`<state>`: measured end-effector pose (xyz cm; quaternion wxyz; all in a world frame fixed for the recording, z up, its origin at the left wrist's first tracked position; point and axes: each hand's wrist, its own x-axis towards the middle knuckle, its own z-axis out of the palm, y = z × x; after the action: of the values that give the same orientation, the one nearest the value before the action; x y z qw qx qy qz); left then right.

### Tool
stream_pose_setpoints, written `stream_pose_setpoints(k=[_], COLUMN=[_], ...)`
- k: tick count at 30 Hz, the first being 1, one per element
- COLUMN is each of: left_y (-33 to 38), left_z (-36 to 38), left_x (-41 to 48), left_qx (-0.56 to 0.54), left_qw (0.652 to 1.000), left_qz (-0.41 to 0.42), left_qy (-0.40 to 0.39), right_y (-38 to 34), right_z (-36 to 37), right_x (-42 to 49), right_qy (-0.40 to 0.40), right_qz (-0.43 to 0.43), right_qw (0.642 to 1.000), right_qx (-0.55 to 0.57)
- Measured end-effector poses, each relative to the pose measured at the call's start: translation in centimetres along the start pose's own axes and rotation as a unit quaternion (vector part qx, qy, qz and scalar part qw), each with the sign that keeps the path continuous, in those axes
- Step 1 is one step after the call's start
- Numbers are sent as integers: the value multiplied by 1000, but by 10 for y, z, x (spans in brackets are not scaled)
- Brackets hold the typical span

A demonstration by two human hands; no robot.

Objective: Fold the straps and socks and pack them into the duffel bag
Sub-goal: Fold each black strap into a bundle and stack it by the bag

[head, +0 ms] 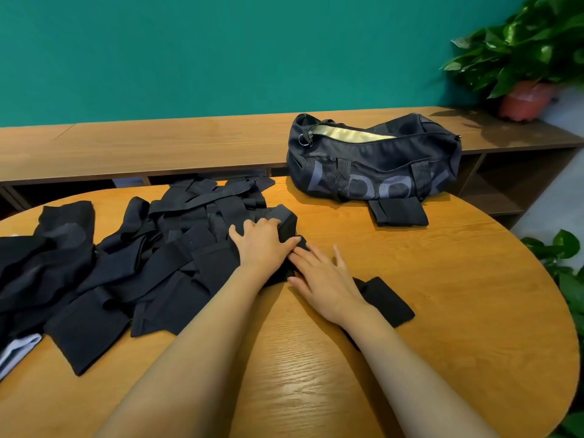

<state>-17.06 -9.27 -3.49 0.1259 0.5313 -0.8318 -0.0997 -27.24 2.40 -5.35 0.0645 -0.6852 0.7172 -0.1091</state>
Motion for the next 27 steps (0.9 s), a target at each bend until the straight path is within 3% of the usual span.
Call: stream_pose_setpoints(k=[3,7,9,13,16,18,20,25,27], left_y=[-5,-19,-28,-29,-16,-10,-9,-12,-8], left_z=[3,1,8,12,6,5,12,25,25], left_x=[10,10,6,2,-4,-8,-13,-24,-26], left_qx=[-92,-261,-253,-169,-47,-15,5,114,131], left_qw=[995,944,938,967,979,974,972,966,966], left_qz=[8,-108,-132,-100,29,162,226,226,211], left_qy=[30,168,195,160,197,157,60,-59,-72], right_y=[4,3,2,-1,-2,-1,-1,-3,-3], right_z=[11,20,20,19,18,18,19,21,22], right_x=[3,-9,-13,-14,-14,-15,-15,-15,-15], right_qy=[-40,-10,-7,-13,-13,-14,-12,2,4], right_qz=[14,103,151,188,194,193,194,206,214], right_qw=[999,995,988,982,981,981,981,978,976], right_qx=[6,-16,-26,-29,-26,-22,-25,-31,-36])
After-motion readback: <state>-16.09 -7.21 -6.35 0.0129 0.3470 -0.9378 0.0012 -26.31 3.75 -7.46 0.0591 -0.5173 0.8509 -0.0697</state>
